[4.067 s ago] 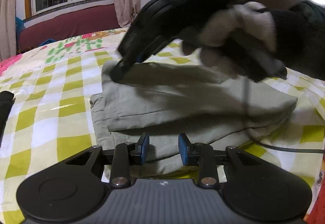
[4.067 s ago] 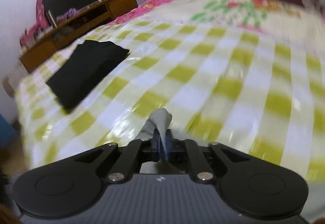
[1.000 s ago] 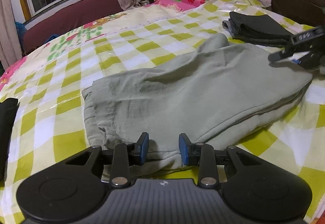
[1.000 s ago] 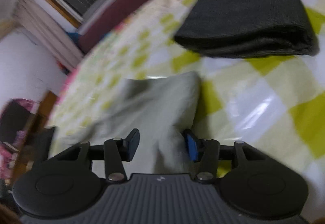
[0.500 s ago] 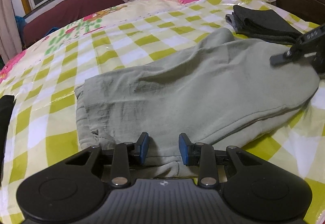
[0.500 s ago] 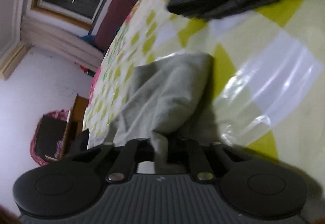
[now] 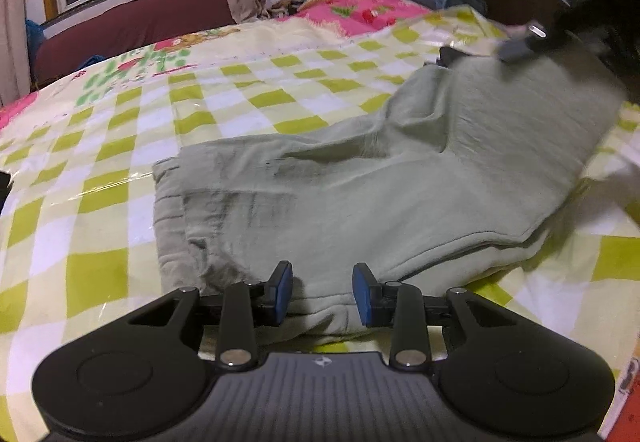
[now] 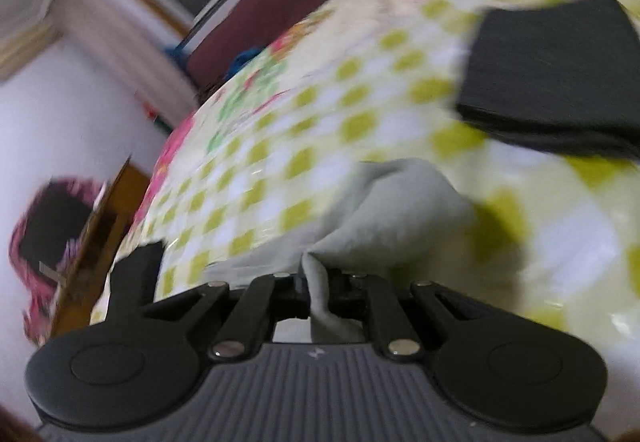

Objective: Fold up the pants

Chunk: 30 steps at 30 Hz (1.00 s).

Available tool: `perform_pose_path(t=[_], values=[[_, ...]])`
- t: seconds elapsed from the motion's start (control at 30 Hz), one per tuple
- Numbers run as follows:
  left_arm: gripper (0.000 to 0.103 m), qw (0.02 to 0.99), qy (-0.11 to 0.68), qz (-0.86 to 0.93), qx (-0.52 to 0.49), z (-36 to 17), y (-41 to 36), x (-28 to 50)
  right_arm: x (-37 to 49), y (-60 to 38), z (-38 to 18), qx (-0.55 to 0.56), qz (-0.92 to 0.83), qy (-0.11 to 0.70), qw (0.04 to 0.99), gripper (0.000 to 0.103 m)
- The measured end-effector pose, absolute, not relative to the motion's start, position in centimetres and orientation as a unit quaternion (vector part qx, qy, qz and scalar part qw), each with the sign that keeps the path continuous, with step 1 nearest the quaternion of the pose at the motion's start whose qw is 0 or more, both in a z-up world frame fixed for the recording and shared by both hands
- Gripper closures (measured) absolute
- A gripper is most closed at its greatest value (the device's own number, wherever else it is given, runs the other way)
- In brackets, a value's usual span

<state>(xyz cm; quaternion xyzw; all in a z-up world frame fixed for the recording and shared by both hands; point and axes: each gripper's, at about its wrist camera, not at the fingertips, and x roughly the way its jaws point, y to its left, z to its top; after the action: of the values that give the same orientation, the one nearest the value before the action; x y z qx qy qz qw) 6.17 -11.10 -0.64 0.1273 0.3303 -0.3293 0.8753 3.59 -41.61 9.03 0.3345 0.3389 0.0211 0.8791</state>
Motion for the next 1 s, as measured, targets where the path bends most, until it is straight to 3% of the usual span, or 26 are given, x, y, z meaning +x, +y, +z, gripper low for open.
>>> perform_pose_path(t=[0.2, 0.4, 0.6, 0.67, 0.77, 0.93, 1.0], values=[[0.056, 0.884, 0.317, -0.335, 0.076, -0.6, -8.2, 5.7, 10.1, -30.9, 10.7, 0.249, 0.061, 0.373, 0.892, 0.095], [0.056, 0.88, 0.314, -0.355, 0.043, -1.0, -6.2, 5.5, 14.9, -20.9, 6.9, 0.16, 0.077, 0.449, 0.876, 0.094], [0.056, 0.878, 0.311, -0.362, 0.025, -1.0, -4.5, 5.6, 16.0, -18.1, 4.6, 0.143, 0.043, 0.46, 0.875, 0.094], [0.056, 0.877, 0.314, -0.364, 0.015, -1.0, -4.2, 5.9, 16.0, -16.9, 5.3, 0.09, 0.042, 0.456, 0.885, 0.094], [0.056, 0.876, 0.312, -0.368, 0.014, -1.0, -4.2, 5.8, 16.2, -14.7, 5.3, 0.007, 0.047, 0.456, 0.889, 0.085], [0.056, 0.88, 0.305, -0.363, 0.002, -0.7, -3.3, 6.0, 17.3, -13.8, 5.1, 0.026, 0.049, 0.451, 0.891, 0.085], [0.056, 0.883, 0.304, -0.358, -0.005, -0.6, -2.7, 6.1, 17.8, -14.3, 5.1, 0.059, 0.05, 0.456, 0.887, 0.073]])
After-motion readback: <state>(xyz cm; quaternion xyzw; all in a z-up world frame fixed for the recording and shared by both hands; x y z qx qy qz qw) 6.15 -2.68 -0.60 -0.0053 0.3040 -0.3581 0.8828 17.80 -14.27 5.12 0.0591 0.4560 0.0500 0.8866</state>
